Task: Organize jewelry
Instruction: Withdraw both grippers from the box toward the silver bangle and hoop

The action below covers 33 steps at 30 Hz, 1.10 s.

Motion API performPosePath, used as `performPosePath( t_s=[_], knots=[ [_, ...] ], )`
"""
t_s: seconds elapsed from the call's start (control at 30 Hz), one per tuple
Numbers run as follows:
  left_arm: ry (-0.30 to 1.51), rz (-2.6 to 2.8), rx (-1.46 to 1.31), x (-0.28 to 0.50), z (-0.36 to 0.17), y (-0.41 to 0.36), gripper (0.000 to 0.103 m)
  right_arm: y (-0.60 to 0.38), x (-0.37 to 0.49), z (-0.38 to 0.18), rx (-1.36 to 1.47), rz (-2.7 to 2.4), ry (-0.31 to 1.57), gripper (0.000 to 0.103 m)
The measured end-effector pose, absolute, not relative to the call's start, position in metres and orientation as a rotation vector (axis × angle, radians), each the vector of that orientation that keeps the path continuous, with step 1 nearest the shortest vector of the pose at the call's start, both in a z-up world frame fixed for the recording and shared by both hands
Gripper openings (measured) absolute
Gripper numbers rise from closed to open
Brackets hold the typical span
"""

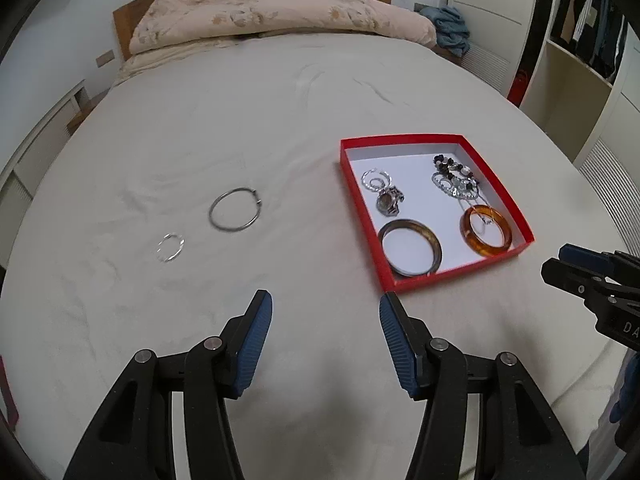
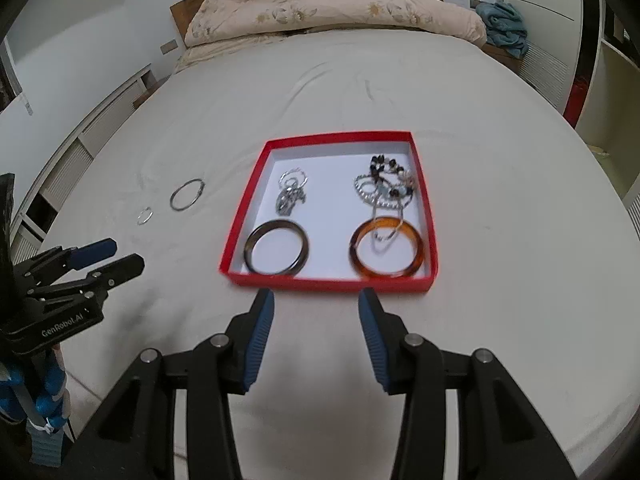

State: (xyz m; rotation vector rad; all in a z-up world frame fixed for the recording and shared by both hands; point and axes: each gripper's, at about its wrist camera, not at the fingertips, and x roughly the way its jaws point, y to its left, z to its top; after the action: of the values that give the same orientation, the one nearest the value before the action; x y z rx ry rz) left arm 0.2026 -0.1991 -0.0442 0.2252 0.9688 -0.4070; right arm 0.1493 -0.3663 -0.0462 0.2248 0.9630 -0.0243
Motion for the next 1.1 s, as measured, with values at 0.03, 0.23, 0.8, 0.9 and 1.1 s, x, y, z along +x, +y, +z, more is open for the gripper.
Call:
performPosePath(
  t_s=[0.03,0.23,0.8,0.9,1.1],
  knots=[
    [0.966,-0.402,0.226,0.197,-0.042,-0.194,0.057,-0.363,0.145,-0.046,0.223,-0.025,0.966,0.042],
    [0.952,-0.378,0.222,0.173,-0.033,-0.172,0.062,-0.341,0.122,-0.043,0.210,-0.012,0.977,0.042],
    [0.903,-0.319,0.180,0.120,-0.008,-0.115,0.071,-0.282,0.078,-0.012,0.152,0.045,0.941,0.042],
    [0.895,-0.306,0.175,0.112,-0.007,-0.106,0.071,-0.274,0.074,-0.009,0.140,0.057,0.936,0.042],
    [0.888,-0.269,0.157,0.105,-0.011,-0.089,0.071,-0.257,0.070,-0.006,0.119,0.077,0.939,0.042]
  ],
)
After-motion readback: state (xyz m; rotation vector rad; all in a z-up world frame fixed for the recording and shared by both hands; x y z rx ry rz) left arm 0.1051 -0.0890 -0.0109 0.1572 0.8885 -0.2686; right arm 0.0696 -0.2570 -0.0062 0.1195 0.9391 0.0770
